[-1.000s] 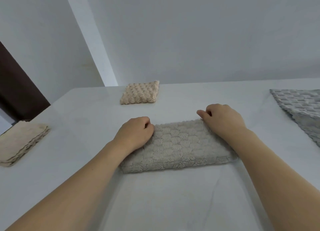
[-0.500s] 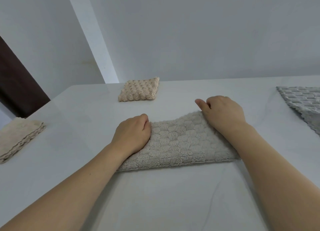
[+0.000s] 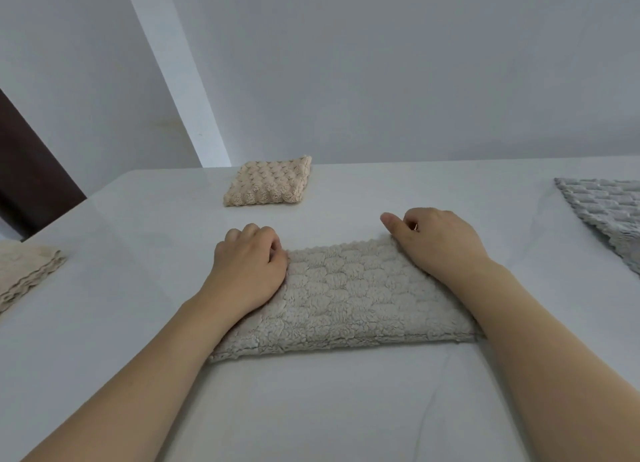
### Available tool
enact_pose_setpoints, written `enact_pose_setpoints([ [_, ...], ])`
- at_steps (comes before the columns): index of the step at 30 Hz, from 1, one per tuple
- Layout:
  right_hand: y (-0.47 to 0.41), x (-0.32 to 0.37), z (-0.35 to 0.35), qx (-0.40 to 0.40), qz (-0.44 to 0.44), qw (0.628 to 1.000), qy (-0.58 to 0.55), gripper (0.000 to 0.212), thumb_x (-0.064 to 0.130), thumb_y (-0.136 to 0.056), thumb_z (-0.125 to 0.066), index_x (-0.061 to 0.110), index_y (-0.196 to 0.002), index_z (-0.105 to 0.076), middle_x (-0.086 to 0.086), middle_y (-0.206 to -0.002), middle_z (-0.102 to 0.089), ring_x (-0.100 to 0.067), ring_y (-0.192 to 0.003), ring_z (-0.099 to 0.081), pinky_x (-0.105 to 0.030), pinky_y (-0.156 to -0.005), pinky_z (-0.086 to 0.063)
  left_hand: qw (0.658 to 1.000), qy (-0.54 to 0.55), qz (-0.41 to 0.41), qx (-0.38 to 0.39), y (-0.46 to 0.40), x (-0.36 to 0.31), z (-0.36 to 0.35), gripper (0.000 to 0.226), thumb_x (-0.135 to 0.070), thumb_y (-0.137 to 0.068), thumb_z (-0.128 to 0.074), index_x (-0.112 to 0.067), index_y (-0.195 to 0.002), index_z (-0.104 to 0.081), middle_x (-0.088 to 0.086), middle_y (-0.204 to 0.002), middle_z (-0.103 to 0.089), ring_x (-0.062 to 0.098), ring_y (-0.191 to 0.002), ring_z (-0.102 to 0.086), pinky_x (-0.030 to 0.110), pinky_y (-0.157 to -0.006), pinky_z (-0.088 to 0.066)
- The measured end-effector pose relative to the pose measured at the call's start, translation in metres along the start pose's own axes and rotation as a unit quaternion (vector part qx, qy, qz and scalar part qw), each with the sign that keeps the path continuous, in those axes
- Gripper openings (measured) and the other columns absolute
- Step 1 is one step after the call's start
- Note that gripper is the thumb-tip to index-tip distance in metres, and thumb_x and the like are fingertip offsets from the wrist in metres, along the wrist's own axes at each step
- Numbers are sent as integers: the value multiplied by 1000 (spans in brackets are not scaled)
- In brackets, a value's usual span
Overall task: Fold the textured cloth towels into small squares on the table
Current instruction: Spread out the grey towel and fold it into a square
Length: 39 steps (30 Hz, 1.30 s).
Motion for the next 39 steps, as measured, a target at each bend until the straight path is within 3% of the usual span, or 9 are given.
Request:
enact_pose_setpoints([
  [3, 0, 2, 2, -1, 19, 999, -35, 60, 56, -96, -37, 14, -54, -30, -3, -52, -38, -22, -54, -40, -32, -52, -30, 1000, 11, -26, 0, 0, 0, 7, 15, -24, -97, -42, -17, -86, -49, -3, -91, -52, 22, -91, -43, 37, -79, -37],
  [6, 1, 4, 5, -5, 29, 995, -98, 56, 54, -97, -40, 15, -58, -30, 0, -53, -35, -20, -53, -36, -33, -53, -28, 999, 33, -43, -1, 3, -3, 13, 14, -23, -98, -40, -17, -86, -44, -2, -79, -53, 21, -82, -46, 38, -69, -39],
  [14, 2, -4, 15, 50, -8, 986, -157, 54, 49, -98, -43, 1, -82, -62, 2, -54, -45, -16, -54, -45, -29, -56, -33, 993, -29, 6, 113, -1, 14, 13, 39, -51, -101, -21, -23, -83, -40, 0, -83, -54, 22, -79, -54, 39, -69, -42],
  [18, 7, -8, 16, 138, -20, 960, -244, 16, 18, -93, -53, 14, -82, -64, 14, -40, -39, -6, -34, -31, -19, -38, -28, 990, -37, 2, 139, 0, 12, 12, 36, -46, -103, -23, -24, -80, -41, -1, -86, -52, 21, -83, -54, 38, -76, -44],
  [20, 5, -9, 13, 130, -15, 970, -206, 21, 7, -88, -50, 21, -85, -66, 15, -39, -44, -4, -34, -37, -18, -40, -31, 988, -25, 10, 154, -1, 14, 12, 38, -44, -103, -24, -24, -77, -43, -4, -82, -53, 20, -84, -53, 37, -76, -42],
  [26, 1, -8, 15, 56, 1, 981, -187, 18, 13, -94, -55, 27, -95, -66, 14, -57, -55, 1, -53, -49, -19, -56, -36, 996, -31, 17, 81, -4, 18, 10, 34, -38, -102, -29, -17, -78, -42, 1, -85, -49, 25, -86, -49, 39, -75, -40],
  [30, 1, 1, 14, 13, 17, 996, -86, 27, 9, -95, -48, 22, -109, -67, 4, -96, -61, -13, -89, -56, -29, -81, -39, 994, -99, 35, 18, -1, 16, 11, 33, -39, -102, -27, -13, -99, -48, 6, -103, -50, 25, -94, -42, 39, -85, -35],
  [34, 5, 29, 19, -62, 7, 997, 46, 42, 7, -89, -44, 17, -127, -58, -4, -130, -52, -27, -120, -46, -38, -102, -29, 997, -73, -8, -18, 11, -15, 22, 61, -42, -90, -17, -10, -129, -51, 11, -133, -45, 31, -126, -39, 44, -109, -26],
  [39, 24, 59, -19, 51, 34, 995, 79, 48, 29, -101, -27, 16, -146, -36, -2, -152, -35, -22, -141, -30, -41, -115, -15, 992, -37, -72, 94, 47, -61, -3, 71, -48, -92, 1, -18, -155, -16, 2, -163, -12, 20, -150, -6, 45, -122, -4],
])
Point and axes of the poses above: each hand's wrist, its own y-axis away from the middle knuckle, its own z-axis out of the back of the hand, x = y × z, the point moved 3 cm from there along -y, towards the middle knuckle
